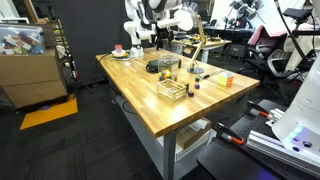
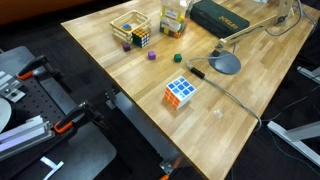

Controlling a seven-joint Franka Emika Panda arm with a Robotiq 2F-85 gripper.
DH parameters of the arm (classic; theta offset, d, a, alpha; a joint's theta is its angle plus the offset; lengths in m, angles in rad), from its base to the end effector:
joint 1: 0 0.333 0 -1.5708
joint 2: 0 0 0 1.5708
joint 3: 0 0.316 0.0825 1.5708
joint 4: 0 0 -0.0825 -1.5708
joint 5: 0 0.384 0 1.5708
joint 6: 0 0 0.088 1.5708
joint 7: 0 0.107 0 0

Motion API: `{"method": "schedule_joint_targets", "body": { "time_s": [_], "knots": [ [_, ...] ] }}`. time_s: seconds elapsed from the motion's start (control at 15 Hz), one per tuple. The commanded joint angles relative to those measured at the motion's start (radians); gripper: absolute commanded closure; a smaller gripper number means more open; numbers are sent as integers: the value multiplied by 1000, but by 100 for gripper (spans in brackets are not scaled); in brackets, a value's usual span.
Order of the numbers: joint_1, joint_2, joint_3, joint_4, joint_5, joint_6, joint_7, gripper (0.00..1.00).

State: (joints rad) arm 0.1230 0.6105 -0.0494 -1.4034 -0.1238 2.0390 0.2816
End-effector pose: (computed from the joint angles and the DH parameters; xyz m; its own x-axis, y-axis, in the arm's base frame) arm 0.7199 0.0531 0.3507 0.9884 -0.1397 0.0589 -0.1463 -0.9809 0.1283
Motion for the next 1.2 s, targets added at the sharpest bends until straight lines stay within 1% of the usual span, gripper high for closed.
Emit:
{"method": "schedule_joint_targets", "body": {
  "time_s": [0.0, 0.2, 0.33, 0.47, 0.53, 0.6, 0.8, 1.13],
  "knots": [
    [8, -153, 8, -198, 34, -12, 76, 0],
    [-2, -267, 10, -399, 120, -13, 198, 0],
    [-17, -327, 0, -541, 166, 24, 262, 0],
    [-52, -370, -21, -676, 210, 102, 285, 0],
    [-32, -300, -11, -556, 159, 9, 263, 0],
    [-43, -311, -16, -595, 161, 29, 259, 0],
    [-34, -308, -6, -572, 161, 28, 263, 0],
    [-34, -305, -8, -570, 161, 27, 265, 0]
  ]
}}
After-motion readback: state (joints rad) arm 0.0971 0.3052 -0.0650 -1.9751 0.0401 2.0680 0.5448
